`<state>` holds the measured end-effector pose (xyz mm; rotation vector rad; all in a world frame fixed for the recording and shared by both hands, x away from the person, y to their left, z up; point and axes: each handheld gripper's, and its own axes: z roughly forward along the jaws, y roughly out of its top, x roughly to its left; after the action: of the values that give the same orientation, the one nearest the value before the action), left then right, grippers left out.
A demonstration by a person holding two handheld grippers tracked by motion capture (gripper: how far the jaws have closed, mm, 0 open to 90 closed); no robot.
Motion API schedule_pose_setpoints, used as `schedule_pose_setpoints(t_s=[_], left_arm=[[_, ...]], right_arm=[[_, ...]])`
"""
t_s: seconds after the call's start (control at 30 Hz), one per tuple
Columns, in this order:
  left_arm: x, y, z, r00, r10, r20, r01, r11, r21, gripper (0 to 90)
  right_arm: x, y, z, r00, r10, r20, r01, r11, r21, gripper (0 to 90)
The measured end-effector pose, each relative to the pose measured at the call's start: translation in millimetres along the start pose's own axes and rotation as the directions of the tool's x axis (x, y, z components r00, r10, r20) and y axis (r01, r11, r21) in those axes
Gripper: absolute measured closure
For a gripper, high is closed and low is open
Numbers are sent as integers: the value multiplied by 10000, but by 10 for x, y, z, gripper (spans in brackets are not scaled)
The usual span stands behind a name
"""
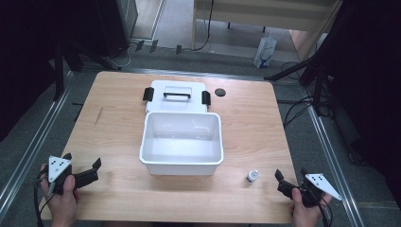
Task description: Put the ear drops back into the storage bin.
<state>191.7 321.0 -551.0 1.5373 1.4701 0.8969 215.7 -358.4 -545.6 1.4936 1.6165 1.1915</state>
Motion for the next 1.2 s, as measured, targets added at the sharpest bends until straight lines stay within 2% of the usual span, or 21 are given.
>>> schedule_pose_setpoints(t_s=[0.1, 0.13, 0.27, 0.33, 0.5, 0.63, 0.7, 0.77, 0.8, 0.87, 0.97, 1.0, 1.03, 1.07, 1.1, 1.13, 1.17, 1.2], left_arm=[[-1, 1, 1, 10000, 54, -13, -54, 10000, 21, 0], [-1, 1, 1, 10000, 29, -7, -29, 10000, 23, 0], [3, 0, 0, 10000, -25, 30, 25, 10000, -25, 0], [0, 0, 1, 10000, -34, 36, 34, 10000, -27, 0], [1, 4, 8, 10000, -44, 17, 44, 10000, -15, 0], [-4, 6, 15, 10000, -5, -32, 5, 10000, -14, 0], [-6, 7, 18, 10000, 29, -18, -29, 10000, 6, 0], [-5, 8, 19, 10000, 26, -12, -26, 10000, 3, 0], [-5, 8, 19, 10000, 26, -12, -26, 10000, 3, 0], [1, 9, 16, 10000, -32, 6, 32, 10000, 42, 0], [2, 9, 19, 10000, -67, 22, 67, 10000, 20, 0], [2, 10, 20, 10000, -65, 25, 65, 10000, 42, 0], [2, 10, 20, 10000, -65, 25, 65, 10000, 42, 0], [3, 10, 21, 10000, -65, 29, 65, 10000, 37, 0], [3, 10, 21, 10000, -65, 29, 65, 10000, 37, 0], [2, 11, 21, 10000, -73, 23, 72, 10000, 38, 0], [4, 10, 23, 10000, -92, 39, 92, 10000, 14, 0], [4, 10, 23, 10000, -92, 39, 92, 10000, 14, 0]], right_arm=[[-10, 1, 2, 10000, 14, -28, -14, 10000, -2, 0], [-15, 3, 4, 9999, 146, -81, -145, 9999, 52, 0], [-12, 5, 7, 9999, 87, -118, -85, 9999, 112, 0], [-3, 9, 19, 9999, -81, -153, 85, 9996, 266, 0], [-18, 19, 29, 9997, 3, -252, 12, 9981, 610, 0], [-2, 41, 28, 9993, -228, -295, 253, 9957, 886, 0], [17, 68, 8, 9978, -519, -425, 562, 9926, 1074, 0], [26, 97, -7, 9954, -834, -460, 889, 9872, 1327, 0], [26, 97, -7, 9954, -834, -460, 889, 9872, 1327, 0], [25, 152, -34, 9919, -1194, -436, 1251, 9776, 1695, 0], [21, 198, -57, 9909, -1266, -467, 1331, 9733, 1869, 0], [17, 245, -72, 9882, -1431, -539, 1512, 9668, 2060, 0], [17, 245, -72, 9882, -1431, -539, 1512, 9668, 2060, 0], [25, 289, -85, 9849, -1603, -648, 1710, 9588, 2268, 0], [25, 289, -85, 9849, -1603, -648, 1710, 9588, 2268, 0], [30, 309, -86, 9837, -1646, -728, 1775, 9543, 2406, 0], [43, 345, -80, 9795, -1830, -845, 1992, 9428, 2673, 0], [52, 362, -72, 9769, -1921, -937, 2111, 9354, 2835, 0]])
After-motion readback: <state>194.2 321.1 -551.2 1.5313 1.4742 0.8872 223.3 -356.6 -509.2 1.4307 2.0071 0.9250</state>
